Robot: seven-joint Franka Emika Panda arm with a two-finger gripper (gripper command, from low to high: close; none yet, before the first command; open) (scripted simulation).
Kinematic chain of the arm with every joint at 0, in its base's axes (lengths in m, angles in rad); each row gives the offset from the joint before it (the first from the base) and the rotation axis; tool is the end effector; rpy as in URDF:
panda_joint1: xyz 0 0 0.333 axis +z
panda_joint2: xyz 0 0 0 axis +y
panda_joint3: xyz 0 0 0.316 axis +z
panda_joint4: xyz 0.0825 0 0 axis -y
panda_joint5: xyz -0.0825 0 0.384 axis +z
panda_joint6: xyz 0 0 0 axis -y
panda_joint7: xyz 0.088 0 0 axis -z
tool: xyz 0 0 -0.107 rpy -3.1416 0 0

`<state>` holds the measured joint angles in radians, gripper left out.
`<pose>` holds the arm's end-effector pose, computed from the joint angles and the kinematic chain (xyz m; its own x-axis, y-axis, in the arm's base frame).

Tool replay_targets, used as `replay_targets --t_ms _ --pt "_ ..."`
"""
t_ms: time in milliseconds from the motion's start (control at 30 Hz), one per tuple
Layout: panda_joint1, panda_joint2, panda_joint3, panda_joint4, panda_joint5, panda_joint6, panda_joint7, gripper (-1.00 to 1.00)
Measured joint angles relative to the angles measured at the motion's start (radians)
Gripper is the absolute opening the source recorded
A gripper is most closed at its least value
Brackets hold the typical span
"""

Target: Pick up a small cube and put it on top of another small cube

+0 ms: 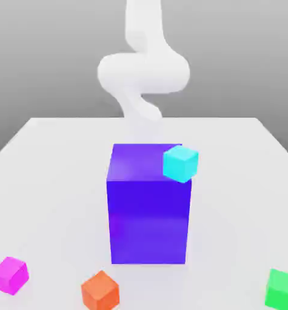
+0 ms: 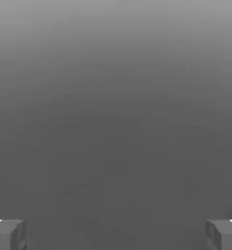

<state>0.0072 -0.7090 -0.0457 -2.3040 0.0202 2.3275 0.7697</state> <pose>0.3795 -0.0204 0.6787 0.5138 -0.7337 0.4446 -0.5369 -0.6792 -0.5004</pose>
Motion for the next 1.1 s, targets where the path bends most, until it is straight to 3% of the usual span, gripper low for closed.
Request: replay_targets --t_ms 600,967,1100 --pt "-0.03 0.659 -0.276 -0.028 0.216 0.197 -0.269 0.0" --pt "-0.157 1.04 -0.324 -0.047 0.267 0.332 -0.375 0.0" --pt "-0.226 1.185 -0.251 -0.018 0.344 0.431 -0.437 0.0"
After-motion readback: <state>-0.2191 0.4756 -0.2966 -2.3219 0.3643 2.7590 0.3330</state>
